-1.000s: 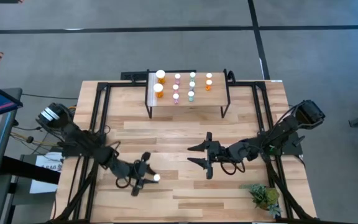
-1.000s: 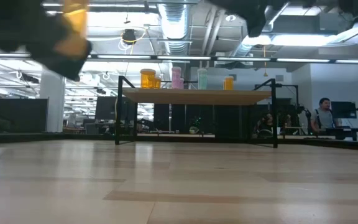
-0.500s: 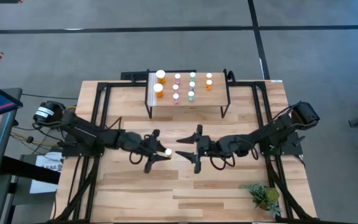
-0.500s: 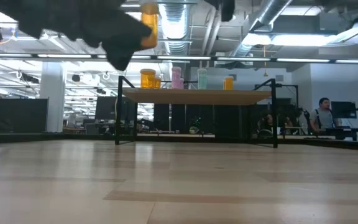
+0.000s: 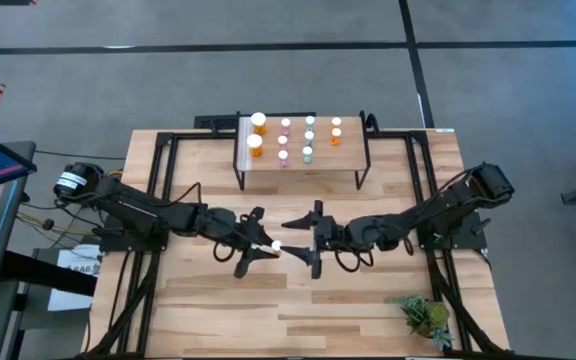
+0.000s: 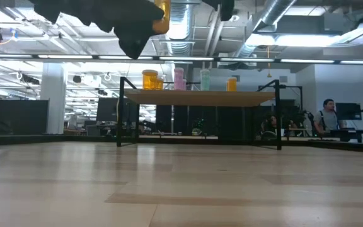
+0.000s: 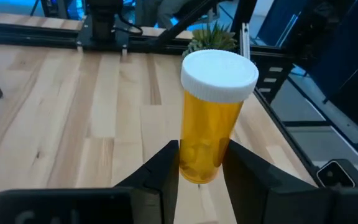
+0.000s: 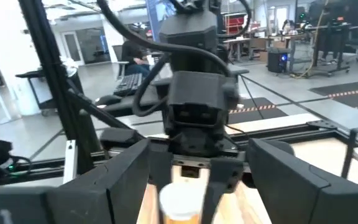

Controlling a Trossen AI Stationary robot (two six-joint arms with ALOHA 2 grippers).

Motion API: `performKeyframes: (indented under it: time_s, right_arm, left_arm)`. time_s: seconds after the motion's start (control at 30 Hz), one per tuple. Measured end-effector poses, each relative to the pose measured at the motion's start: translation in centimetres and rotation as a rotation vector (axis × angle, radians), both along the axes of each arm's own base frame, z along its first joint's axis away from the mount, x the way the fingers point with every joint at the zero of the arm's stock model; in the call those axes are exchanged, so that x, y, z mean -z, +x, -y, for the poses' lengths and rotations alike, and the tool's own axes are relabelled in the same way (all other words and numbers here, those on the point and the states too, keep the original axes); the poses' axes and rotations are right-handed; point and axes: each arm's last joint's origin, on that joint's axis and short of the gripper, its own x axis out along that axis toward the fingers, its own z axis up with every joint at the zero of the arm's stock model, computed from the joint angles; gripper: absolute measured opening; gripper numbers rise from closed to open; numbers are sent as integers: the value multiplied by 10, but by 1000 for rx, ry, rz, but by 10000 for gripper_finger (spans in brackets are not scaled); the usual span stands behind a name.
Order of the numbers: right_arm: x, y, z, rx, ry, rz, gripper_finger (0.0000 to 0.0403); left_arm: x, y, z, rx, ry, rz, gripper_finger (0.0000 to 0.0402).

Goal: Pick and place medicine bottles onto shelf by color
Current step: Put the small orange pill bottle aligned with the other small orange pill bottles on the shelf

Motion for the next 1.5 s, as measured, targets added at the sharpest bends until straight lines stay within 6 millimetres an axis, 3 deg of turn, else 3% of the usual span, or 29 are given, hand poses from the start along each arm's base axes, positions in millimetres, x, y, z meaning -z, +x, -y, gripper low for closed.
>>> performKeyframes:
  time_s: [0.27, 0.43, 0.77, 1.17, 1.5]
  right_arm:
    - [10, 2, -15, -44, 48, 0, 292]
    - [20, 9, -21, -57, 51, 8, 292]
    - [30, 35, -25, -107, -18, -102, 292]
    - [29, 37, -24, -104, -22, -162, 290]
    - [30, 38, -21, -111, -9, -176, 263]
  left_arm:
    - [7, -10, 25, 51, -43, -107, 99]
    - [4, -14, 41, 37, -12, -55, 99]
    - [3, -11, 34, 0, -3, -49, 99]
    - [4, -11, 33, 2, -3, -56, 99]
    - [2, -10, 33, 2, -11, -35, 99]
